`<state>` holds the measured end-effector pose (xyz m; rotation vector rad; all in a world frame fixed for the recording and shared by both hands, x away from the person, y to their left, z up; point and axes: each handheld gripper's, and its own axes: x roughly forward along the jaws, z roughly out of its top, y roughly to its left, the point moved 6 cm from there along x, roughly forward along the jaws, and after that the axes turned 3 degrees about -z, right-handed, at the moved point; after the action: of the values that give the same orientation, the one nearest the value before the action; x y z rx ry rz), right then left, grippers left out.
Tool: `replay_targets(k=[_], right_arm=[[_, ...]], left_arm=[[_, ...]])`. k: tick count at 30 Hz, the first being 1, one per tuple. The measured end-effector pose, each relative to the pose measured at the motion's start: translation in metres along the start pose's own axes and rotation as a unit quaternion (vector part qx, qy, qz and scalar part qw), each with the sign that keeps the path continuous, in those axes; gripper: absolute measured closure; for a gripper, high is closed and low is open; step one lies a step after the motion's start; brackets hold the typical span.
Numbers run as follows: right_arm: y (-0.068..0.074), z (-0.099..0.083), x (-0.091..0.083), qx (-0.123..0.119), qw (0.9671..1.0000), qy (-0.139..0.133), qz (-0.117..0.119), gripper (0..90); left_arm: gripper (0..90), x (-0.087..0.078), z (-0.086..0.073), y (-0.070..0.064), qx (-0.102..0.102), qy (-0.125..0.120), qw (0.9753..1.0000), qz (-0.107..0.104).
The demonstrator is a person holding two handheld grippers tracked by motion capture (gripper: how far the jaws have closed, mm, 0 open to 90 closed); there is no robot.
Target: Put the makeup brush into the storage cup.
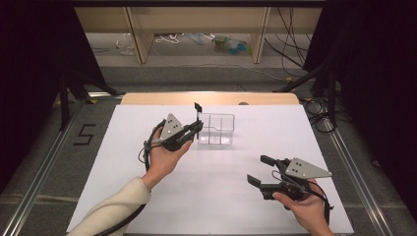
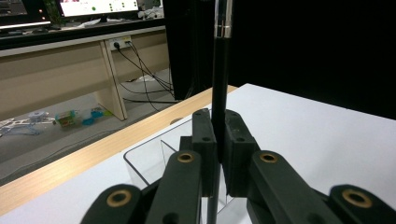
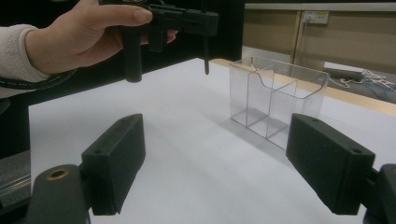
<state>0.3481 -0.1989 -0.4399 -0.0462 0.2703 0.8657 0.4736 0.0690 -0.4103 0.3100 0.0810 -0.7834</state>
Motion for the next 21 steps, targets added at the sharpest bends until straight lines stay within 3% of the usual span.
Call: replay_targets(k=[5,6,7,14,15,16,21], right_arm=[[0.0004,0.0009,0.003,-0.007,0.9999,-0.014,0.005,20.8],[0.0007,-0.0014,-0.0013,-0.003,0.9999,0.016,0.0,20.8],[0.0009,-0.0015,-0.0015,-0.003,0.9999,0.017,0.001,20.8],[-0.0001,0.0006,0.0019,-0.013,0.9999,-0.008,-0.002,20.8],[-0.0007,-0.0004,-0.0004,-0.015,0.9999,0.006,-0.004,20.8],[-0.0004,0.0002,0.0008,-0.012,0.9999,-0.002,-0.002,20.8],[0.0009,-0.0013,-0.0014,-0.003,0.9999,0.016,0.001,20.9]], left_arm=[[85.1,0.0016,0.0005,0.0007,0.001,0.001,1.0,-0.001],[85.1,0.0019,0.0004,0.0008,0.001,0.001,1.0,-0.002],[85.1,0.0022,0.0004,0.001,0.0,0.0,1.0,-0.001],[85.2,0.0049,0.001,0.0025,0.001,-0.001,1.0,0.0],[85.2,0.0054,0.0011,0.0025,0.0,-0.003,1.0,0.0],[85.1,0.0059,0.0011,0.0025,0.0,-0.003,1.0,0.0],[85.1,0.0073,0.0019,0.0028,-0.001,-0.003,1.0,0.001]])
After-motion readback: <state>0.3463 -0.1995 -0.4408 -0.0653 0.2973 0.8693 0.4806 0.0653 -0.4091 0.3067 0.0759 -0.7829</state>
